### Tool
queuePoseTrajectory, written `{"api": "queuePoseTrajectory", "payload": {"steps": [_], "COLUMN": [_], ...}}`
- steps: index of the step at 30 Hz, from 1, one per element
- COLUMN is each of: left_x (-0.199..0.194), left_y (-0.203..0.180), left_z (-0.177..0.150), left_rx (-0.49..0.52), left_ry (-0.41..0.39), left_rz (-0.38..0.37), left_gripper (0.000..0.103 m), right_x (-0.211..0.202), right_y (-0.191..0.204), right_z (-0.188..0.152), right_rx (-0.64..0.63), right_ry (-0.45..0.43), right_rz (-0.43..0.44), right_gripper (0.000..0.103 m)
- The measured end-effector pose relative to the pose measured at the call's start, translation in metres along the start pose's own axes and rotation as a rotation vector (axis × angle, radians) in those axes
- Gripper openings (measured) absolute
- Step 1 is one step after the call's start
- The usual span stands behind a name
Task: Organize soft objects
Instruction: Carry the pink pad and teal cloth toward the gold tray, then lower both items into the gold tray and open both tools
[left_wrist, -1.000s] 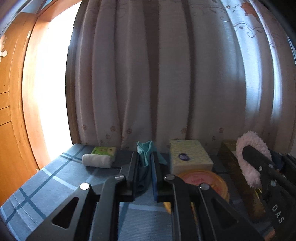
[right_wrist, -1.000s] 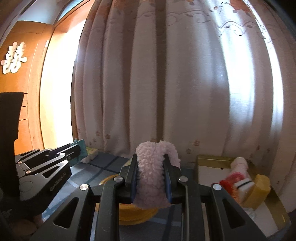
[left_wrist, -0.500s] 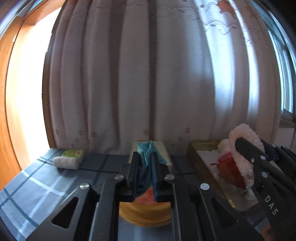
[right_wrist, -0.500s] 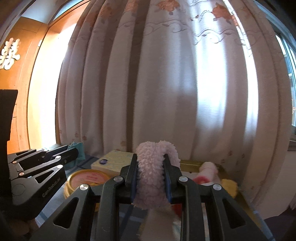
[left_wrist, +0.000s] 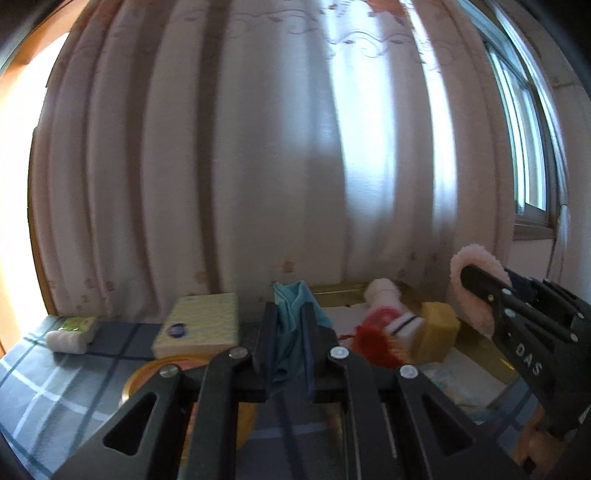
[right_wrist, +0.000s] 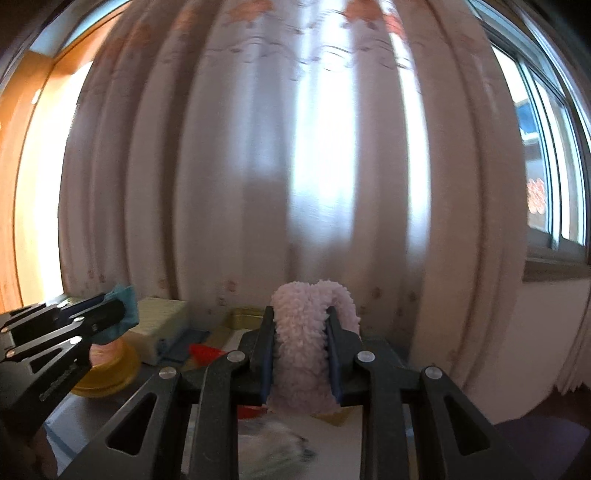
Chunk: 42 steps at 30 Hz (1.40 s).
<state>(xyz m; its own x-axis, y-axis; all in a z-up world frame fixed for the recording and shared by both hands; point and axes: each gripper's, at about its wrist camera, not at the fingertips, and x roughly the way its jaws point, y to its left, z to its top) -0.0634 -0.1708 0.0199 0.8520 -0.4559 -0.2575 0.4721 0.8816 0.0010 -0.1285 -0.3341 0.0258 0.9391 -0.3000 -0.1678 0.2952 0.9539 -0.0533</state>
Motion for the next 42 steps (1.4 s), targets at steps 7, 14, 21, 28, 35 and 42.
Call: {"api": "queuePoseTrajectory", "payload": {"steps": [7,14,21,28,35,42], "left_x": [0.004,0.014,0.042,0.107,0.131,0.109], "left_y": [-0.028,-0.042,-0.048,-0.040,-0.038,-0.043], "left_z": [0.002,0.008,0.038,0.057,0.051,0.056], "left_rx": [0.030,0.066,0.052,-0.070,-0.111,-0.079], "left_ry": [0.009,-0.027,0.036,0.231,0.350,0.262], "left_rz": [-0.065,-0.094,-0.134,-0.113,-0.083,-0.044], "left_gripper": [0.010,0.010,0.010,0.010,0.031,0.103], "right_x": [0.001,0.006,0.044,0.110,0.186,0.188], "right_y": [-0.031,-0.038,-0.034,-0.037,-0.024,-0.037], "right_z": [-0.001,0.002,0.035,0.071,0.063,0.053], "right_rx": [0.018,0.000,-0.017,0.063,0.127,0.305], "right_ry": [0.023,0.018,0.105,0.301,0.513,0.577], "right_rz": [-0.046,-0.063,0.020,0.150,0.283,0.354], "right_gripper": [0.026,0.026,0.026,0.026,0.046,0.076]}}
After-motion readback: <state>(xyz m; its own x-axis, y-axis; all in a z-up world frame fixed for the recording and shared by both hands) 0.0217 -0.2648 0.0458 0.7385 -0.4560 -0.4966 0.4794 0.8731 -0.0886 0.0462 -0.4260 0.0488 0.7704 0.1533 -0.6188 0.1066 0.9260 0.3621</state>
